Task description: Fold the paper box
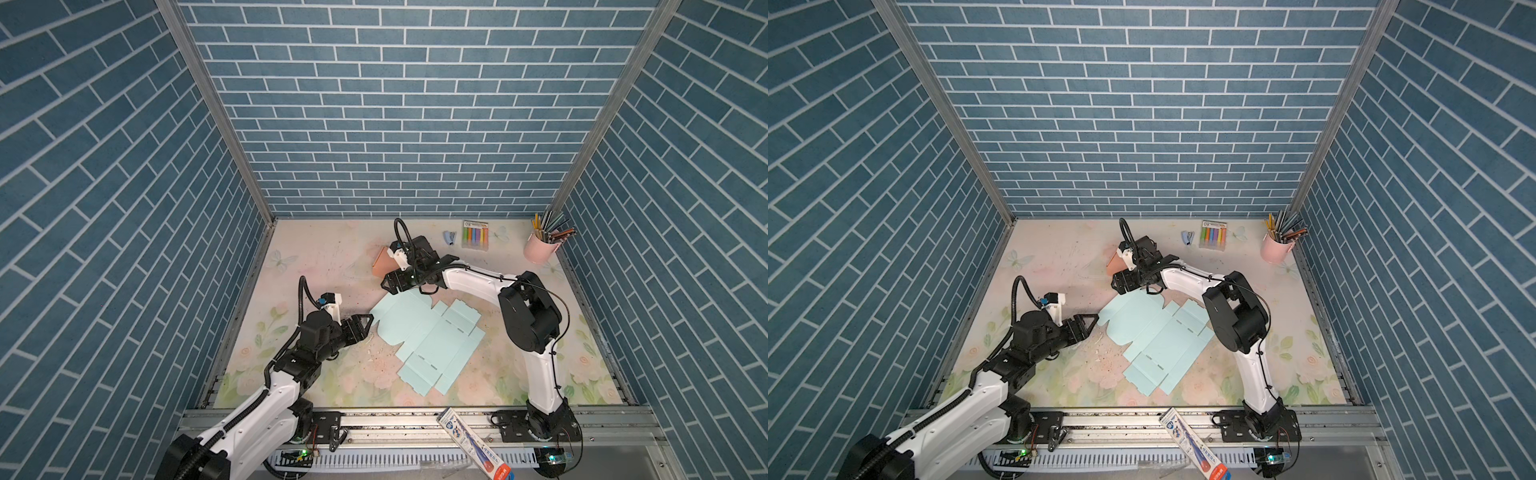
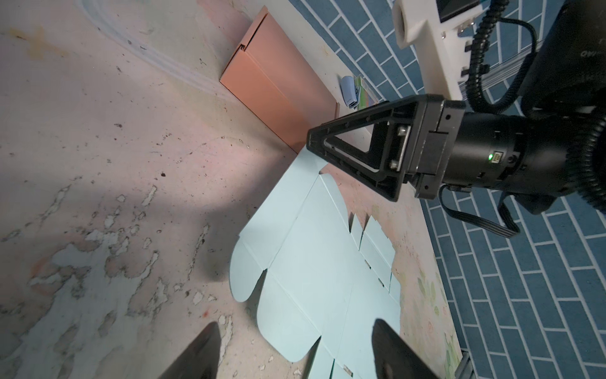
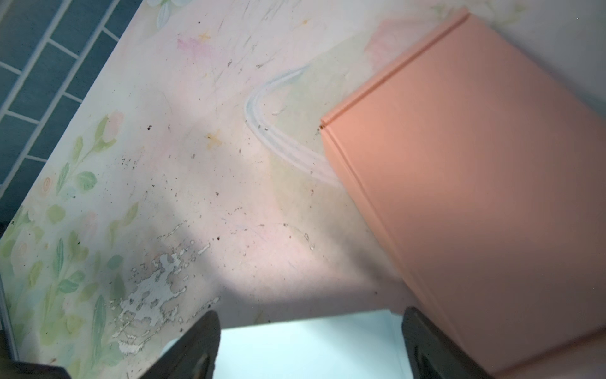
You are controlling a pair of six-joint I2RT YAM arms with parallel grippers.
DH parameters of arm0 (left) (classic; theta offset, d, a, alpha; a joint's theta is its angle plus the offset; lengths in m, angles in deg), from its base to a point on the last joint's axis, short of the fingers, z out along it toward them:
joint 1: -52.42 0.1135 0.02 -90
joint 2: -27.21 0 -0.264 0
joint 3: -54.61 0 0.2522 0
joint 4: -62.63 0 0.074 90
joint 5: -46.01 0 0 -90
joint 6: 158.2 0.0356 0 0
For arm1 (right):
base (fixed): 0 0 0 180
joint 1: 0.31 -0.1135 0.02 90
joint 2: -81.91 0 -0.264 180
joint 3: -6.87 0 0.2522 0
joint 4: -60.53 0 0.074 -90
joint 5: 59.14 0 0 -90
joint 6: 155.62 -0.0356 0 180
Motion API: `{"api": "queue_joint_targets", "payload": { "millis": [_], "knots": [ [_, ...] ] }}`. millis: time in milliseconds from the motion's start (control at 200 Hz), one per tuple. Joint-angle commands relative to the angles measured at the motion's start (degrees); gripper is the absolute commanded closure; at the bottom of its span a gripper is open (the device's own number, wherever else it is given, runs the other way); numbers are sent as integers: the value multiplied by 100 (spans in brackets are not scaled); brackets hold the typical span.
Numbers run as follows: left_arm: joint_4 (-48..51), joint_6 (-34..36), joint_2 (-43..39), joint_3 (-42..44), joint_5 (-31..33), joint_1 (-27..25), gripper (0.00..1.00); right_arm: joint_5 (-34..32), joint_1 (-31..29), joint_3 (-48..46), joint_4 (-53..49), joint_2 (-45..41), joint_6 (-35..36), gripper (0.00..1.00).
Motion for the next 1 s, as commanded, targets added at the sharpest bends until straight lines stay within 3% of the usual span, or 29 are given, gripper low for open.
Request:
{"api": "queue_joint_targets", "payload": {
  "millis": [0, 215, 360, 540, 995],
  "knots": [
    [-26, 109, -16, -39, -178, 193, 27, -23, -45, 432, -340, 385, 294, 12],
    [173, 109, -279, 180, -524, 768, 24, -88, -151, 864, -555, 794, 404, 12],
    [204, 155, -394, 171, -623, 1008, 19, -509, -149, 1042, -758, 1022, 497, 12],
    [320, 335, -337, 55, -643, 1067, 17, -772, -15, 1005, -775, 1055, 497, 12],
    [264, 465, -122, 20, -628, 1117, 17, -675, 338, 1109, -775, 1106, 607, 12]
  ]
}}
